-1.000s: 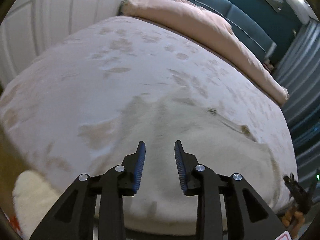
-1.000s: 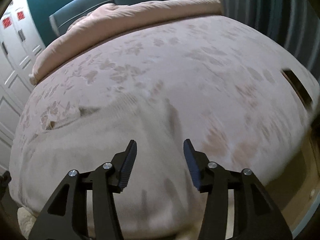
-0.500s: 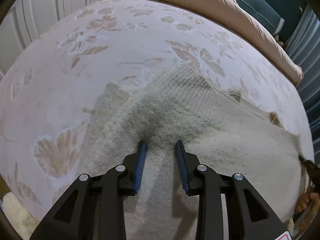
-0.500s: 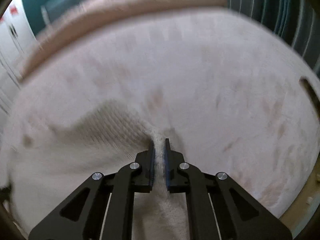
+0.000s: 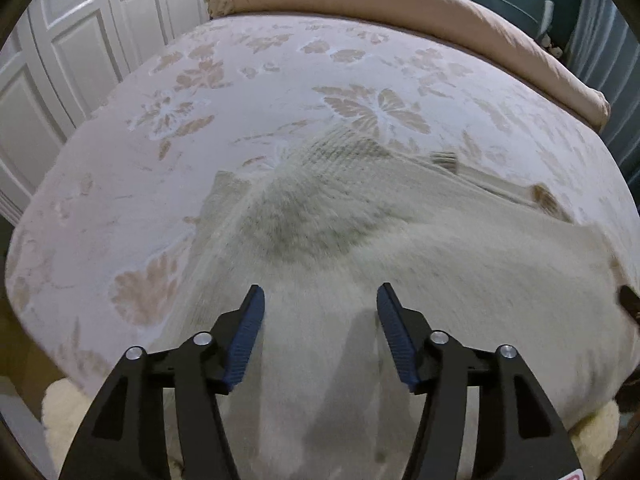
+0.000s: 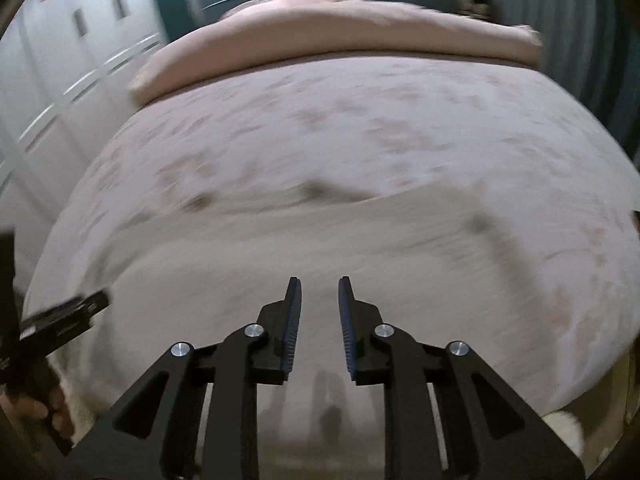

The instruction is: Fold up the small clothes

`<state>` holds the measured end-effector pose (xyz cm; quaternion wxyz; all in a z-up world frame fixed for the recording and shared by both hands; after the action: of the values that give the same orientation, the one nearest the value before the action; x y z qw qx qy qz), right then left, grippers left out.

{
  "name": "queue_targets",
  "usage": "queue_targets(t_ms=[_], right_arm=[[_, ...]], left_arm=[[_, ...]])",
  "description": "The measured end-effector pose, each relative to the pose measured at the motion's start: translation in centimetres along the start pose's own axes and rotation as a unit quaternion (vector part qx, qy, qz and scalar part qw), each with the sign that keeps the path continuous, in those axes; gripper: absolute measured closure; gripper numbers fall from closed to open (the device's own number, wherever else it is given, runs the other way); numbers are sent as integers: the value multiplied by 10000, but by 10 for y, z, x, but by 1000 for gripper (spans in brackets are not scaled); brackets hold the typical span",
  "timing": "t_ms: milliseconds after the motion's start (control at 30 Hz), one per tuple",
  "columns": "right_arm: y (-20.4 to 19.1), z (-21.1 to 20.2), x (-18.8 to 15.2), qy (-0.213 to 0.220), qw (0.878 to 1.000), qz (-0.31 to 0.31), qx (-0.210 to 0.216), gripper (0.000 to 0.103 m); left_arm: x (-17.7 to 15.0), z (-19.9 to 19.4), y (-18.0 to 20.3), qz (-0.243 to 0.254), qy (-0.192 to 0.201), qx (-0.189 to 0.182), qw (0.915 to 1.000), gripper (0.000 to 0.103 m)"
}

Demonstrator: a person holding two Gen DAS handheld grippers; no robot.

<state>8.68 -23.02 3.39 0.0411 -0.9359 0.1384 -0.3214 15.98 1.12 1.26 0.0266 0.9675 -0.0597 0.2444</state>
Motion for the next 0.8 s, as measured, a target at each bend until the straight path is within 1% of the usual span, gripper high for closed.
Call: queue_targets(t_ms=[100, 167, 300, 400, 467, 567, 600, 667, 733, 767, 800], right_arm=[[-29, 11, -14, -302, 9990, -31, 325, 85], [-41, 16, -22, -475, 9975, 60, 525, 85], [-54, 22, -37, -677, 9967, 21, 450, 85], [-55, 35, -53, -954, 9948, -25, 356, 85], [-57, 40, -58, -935, 9951, -124, 288, 85], [-62, 35, -55, -983, 9948, -87, 238, 84], [-64, 30, -51, -930, 9951, 7, 331, 82], [-63, 27, -42, -853, 9953, 136, 443, 82], [-63, 30, -35, -817, 9959, 143, 373, 82], [-62, 33, -33, -849, 9957, 151, 341, 82], [-61, 42, -34, -982, 9945, 165, 330, 82]], left_arm=[[-14, -12, 3, 300, 39, 263, 9992, 45], [-24, -16, 2, 374, -2, 311, 9988, 44], [-46, -18, -8, 282, -198, 238, 9991, 44], [-55, -17, -14, 219, -278, 208, 9992, 44], [-60, -16, -15, 249, -279, 234, 9990, 43], [-64, -16, -14, 301, -252, 242, 9989, 42], [-65, -16, -14, 304, -241, 239, 9990, 41], [-66, -15, -15, 297, -237, 222, 9990, 41], [-66, -15, -15, 308, -234, 221, 9990, 40], [-67, -14, -15, 316, -233, 219, 9990, 40], [-68, -14, -14, 316, -227, 222, 9990, 39]])
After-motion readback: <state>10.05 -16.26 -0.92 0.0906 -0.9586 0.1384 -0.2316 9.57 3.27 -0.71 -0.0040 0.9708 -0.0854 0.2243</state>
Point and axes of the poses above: each gripper's, at about its wrist camera, not at the fingertips, and z roughly the way its jaws point, y to its right, x to its top, the point moved 2 cm from there along z, roughly the way its jaws point, and after that the axes turned 3 degrees about z, right-handed, at the moved point
